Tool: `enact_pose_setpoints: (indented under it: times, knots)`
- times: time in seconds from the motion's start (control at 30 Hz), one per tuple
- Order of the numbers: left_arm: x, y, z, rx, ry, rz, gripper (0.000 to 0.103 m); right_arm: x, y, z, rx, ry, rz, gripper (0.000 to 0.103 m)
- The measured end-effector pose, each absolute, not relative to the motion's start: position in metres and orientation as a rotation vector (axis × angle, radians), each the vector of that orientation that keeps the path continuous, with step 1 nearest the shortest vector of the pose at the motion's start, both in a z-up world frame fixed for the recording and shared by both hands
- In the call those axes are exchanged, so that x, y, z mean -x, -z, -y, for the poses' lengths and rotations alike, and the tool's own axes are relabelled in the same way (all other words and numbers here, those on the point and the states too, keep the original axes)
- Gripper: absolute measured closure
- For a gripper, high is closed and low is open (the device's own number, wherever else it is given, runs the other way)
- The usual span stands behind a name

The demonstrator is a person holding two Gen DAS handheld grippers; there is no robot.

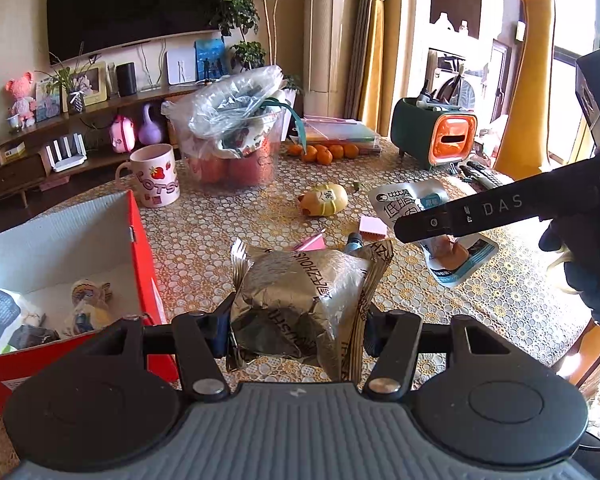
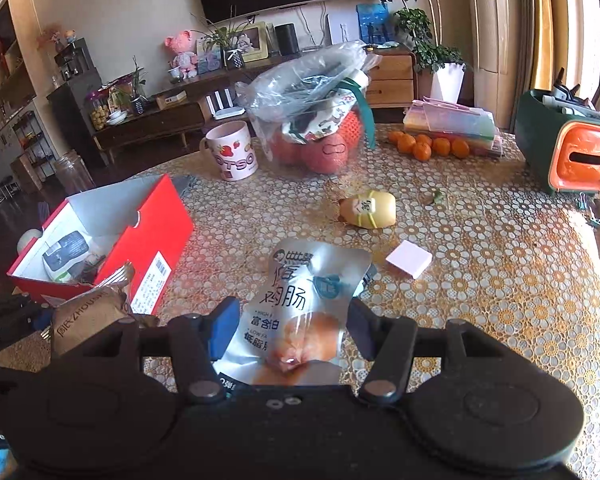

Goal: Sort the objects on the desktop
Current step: 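Carry the foil packet and white pouch over the red shoebox with both tools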

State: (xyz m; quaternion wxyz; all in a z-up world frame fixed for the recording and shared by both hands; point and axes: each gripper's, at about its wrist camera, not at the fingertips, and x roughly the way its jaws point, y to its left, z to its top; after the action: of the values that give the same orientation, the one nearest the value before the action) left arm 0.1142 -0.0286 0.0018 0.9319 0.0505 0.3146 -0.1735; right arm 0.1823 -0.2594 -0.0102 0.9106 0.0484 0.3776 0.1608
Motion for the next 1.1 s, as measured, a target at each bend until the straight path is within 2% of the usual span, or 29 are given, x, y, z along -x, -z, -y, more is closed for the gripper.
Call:
enact_pose_setpoints:
  times: [0.7, 1.1]
  knots:
    - [-0.116, -0.051, -0.092, -0.119, 0.215, -0.595, 0.045, -0.185, -0.036, 0.126, 0.051, -0.526, -0.731, 0.045]
    - [-0.145, -0.052, -0.15, -0.135, 0.133, -0.623, 0.045, -0.213, -0.038, 0.064, 0.111, -0.599, -0.743, 0.044]
